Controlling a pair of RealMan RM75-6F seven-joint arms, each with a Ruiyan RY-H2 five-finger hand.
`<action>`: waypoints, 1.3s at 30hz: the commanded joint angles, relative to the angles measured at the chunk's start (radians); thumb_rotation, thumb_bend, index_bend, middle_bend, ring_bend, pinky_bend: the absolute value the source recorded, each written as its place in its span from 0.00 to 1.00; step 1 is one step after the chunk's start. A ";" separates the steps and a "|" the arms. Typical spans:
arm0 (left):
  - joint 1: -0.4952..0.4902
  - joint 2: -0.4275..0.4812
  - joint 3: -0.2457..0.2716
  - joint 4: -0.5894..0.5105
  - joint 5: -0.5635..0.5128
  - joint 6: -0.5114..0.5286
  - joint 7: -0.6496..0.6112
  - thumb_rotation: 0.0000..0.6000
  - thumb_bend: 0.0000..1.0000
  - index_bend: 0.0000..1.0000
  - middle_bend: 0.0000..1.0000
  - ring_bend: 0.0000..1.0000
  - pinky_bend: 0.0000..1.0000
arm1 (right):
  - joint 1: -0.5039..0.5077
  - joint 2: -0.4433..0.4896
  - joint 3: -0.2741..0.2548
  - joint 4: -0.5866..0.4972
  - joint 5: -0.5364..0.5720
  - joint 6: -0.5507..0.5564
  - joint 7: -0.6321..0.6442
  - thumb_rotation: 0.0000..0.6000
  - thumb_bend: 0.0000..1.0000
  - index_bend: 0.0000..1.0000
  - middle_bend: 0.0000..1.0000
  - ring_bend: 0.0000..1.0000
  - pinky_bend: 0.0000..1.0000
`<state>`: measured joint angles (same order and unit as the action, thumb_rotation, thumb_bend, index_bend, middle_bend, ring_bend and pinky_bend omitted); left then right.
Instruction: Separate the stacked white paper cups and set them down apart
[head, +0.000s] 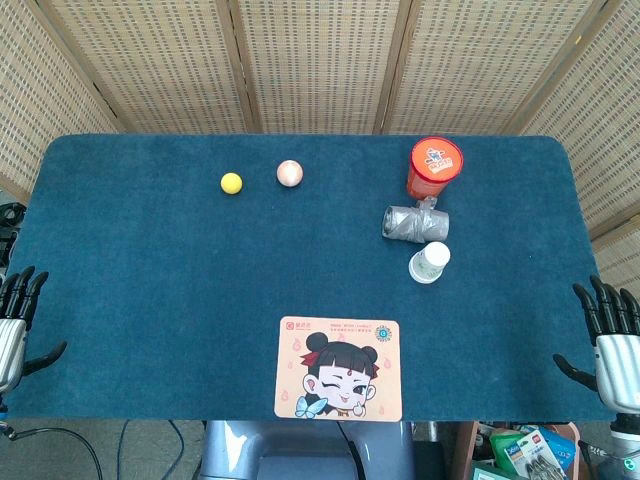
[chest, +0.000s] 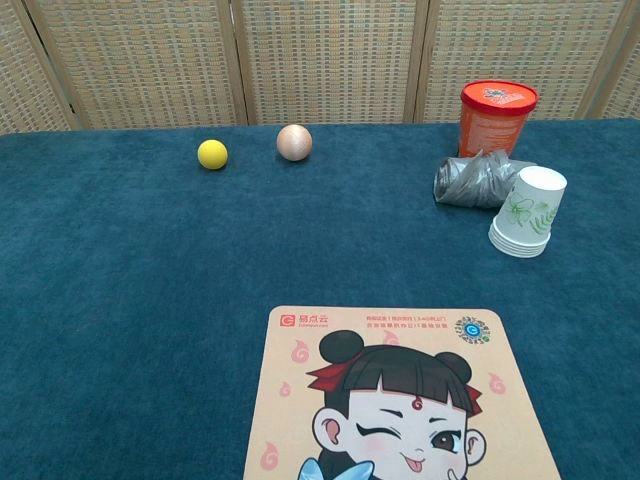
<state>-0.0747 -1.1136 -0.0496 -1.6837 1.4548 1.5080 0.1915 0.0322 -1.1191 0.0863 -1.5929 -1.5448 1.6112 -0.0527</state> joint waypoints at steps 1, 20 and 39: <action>-0.001 0.007 0.002 -0.008 -0.011 -0.013 0.006 1.00 0.21 0.00 0.00 0.00 0.00 | 0.000 0.000 -0.001 -0.002 -0.003 -0.001 -0.005 1.00 0.00 0.00 0.00 0.00 0.00; -0.012 0.004 -0.010 0.006 -0.016 -0.023 -0.010 1.00 0.21 0.00 0.00 0.00 0.00 | 0.278 0.006 0.104 0.066 0.065 -0.383 0.131 1.00 0.00 0.01 0.02 0.00 0.00; -0.039 -0.057 -0.031 0.057 -0.078 -0.063 0.064 1.00 0.21 0.00 0.00 0.00 0.00 | 0.588 -0.223 0.170 0.382 0.334 -0.833 0.103 1.00 0.17 0.19 0.25 0.14 0.23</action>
<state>-0.1122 -1.1685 -0.0797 -1.6283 1.3799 1.4475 0.2526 0.6042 -1.3224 0.2607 -1.2312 -1.2198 0.7952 0.0588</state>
